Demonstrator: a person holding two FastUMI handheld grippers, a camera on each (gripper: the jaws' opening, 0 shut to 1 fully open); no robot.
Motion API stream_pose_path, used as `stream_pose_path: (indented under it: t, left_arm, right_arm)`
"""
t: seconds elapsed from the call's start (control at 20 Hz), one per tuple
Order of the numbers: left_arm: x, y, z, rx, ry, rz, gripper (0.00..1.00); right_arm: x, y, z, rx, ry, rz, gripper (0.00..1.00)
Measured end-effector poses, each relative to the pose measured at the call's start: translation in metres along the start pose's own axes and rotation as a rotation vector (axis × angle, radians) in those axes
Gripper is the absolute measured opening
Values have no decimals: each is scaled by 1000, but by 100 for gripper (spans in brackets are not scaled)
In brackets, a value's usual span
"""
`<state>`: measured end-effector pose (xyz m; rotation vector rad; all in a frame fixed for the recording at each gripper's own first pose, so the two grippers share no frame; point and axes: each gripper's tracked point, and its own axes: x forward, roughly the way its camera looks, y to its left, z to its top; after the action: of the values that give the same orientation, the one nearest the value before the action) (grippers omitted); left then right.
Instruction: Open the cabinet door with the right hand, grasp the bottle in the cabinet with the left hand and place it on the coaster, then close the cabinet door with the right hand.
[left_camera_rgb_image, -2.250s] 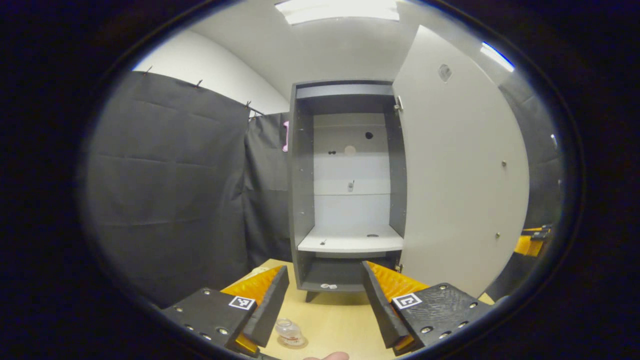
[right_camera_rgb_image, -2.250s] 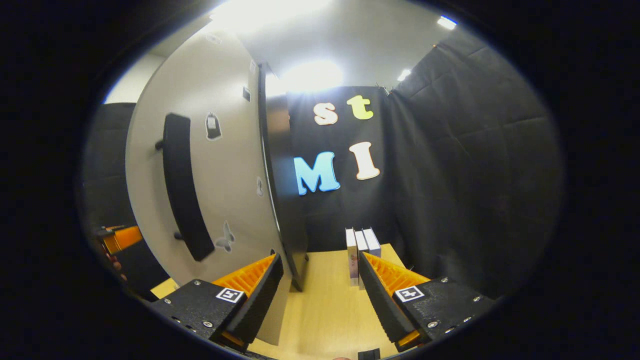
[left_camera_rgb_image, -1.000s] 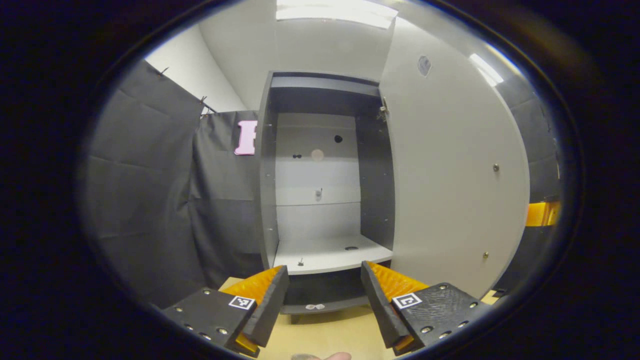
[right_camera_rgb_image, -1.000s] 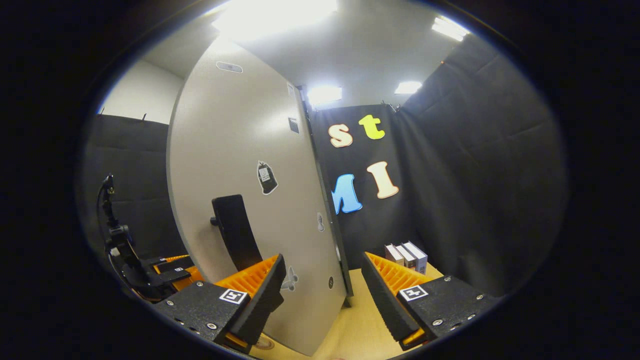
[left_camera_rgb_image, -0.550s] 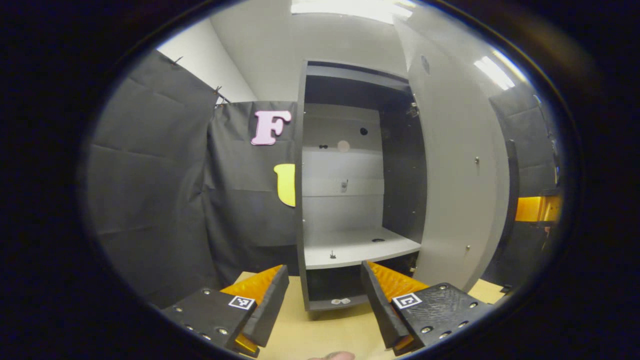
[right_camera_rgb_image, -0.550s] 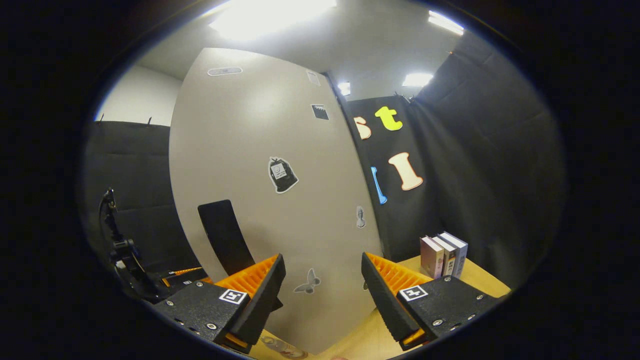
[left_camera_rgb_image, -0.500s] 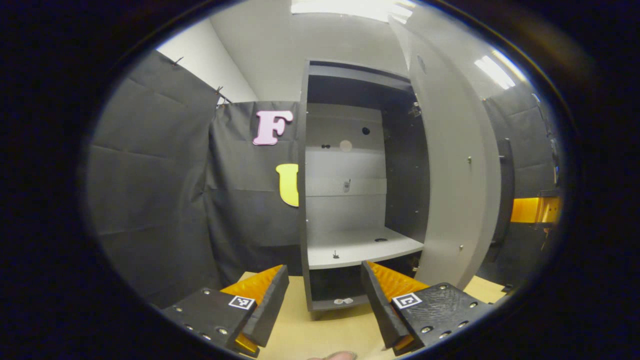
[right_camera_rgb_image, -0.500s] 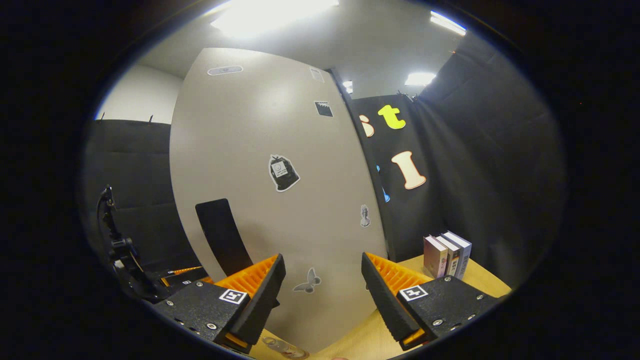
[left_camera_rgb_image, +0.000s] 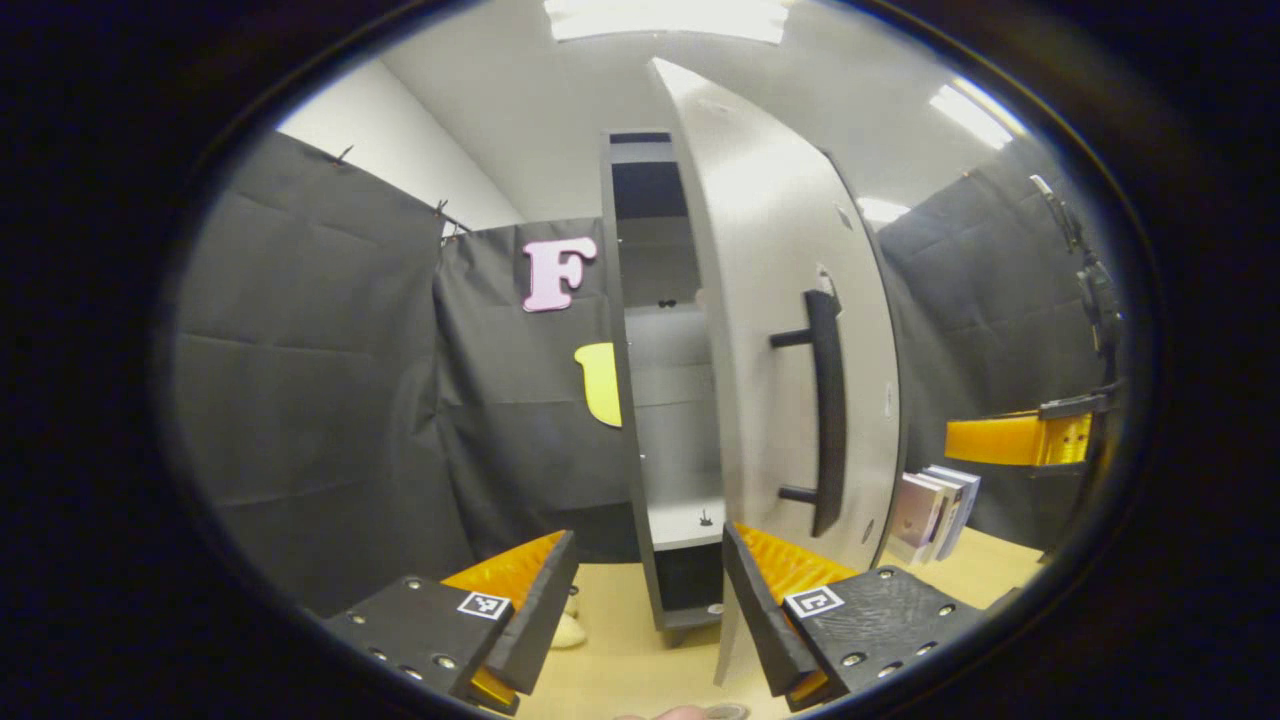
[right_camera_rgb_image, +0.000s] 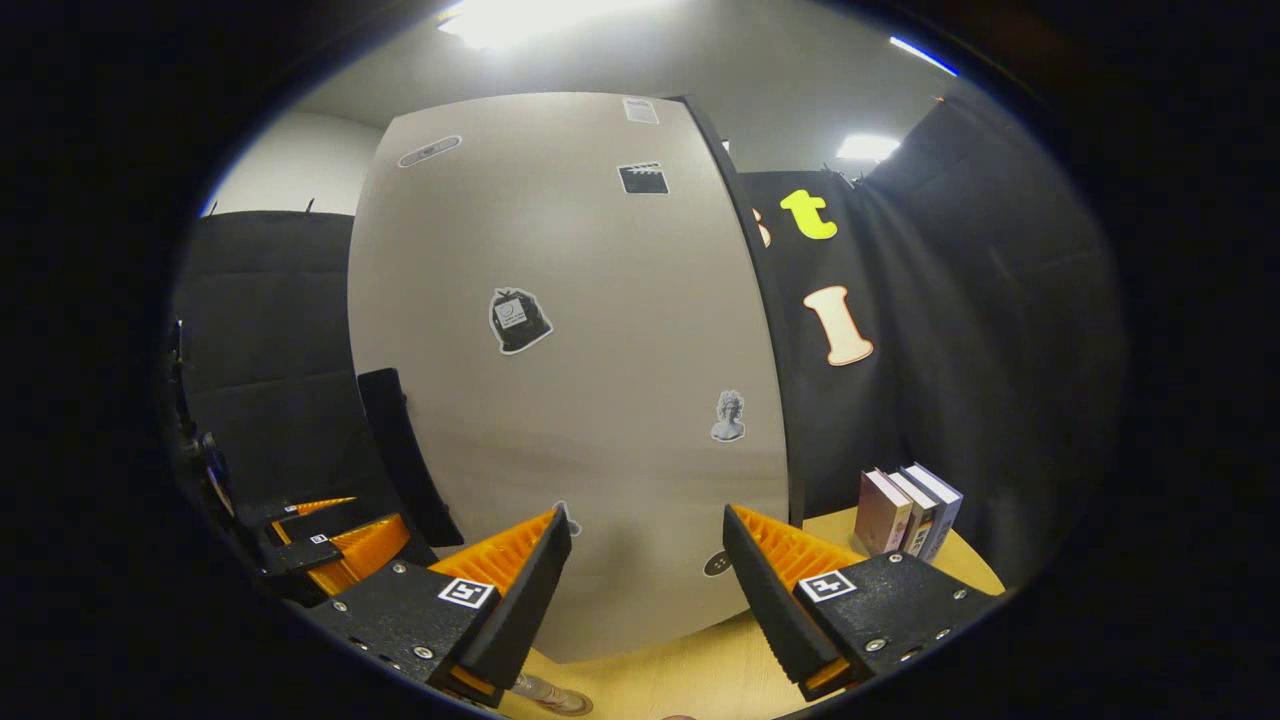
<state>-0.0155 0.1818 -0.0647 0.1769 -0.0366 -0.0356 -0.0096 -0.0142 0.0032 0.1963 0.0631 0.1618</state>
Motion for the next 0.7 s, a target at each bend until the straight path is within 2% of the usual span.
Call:
stream_pose_path:
  t: [0.3,0.35,0.45,0.7]
  left_arm:
    - [1,-6,-8,-35,9,-6,84]
    - [2,-12,-6,-29,4,-20,87]
    - [0,-15,1,-3,-8,-23,84]
    - [2,-19,1,-25,-6,-43,84]
  right_arm:
    - [10,3,-8,-41,23,24,95]
    - [9,1,-6,-54,20,16,95]
    - [9,-2,-10,-63,28,10,95]
    - [8,-7,-9,-62,35,0,95]
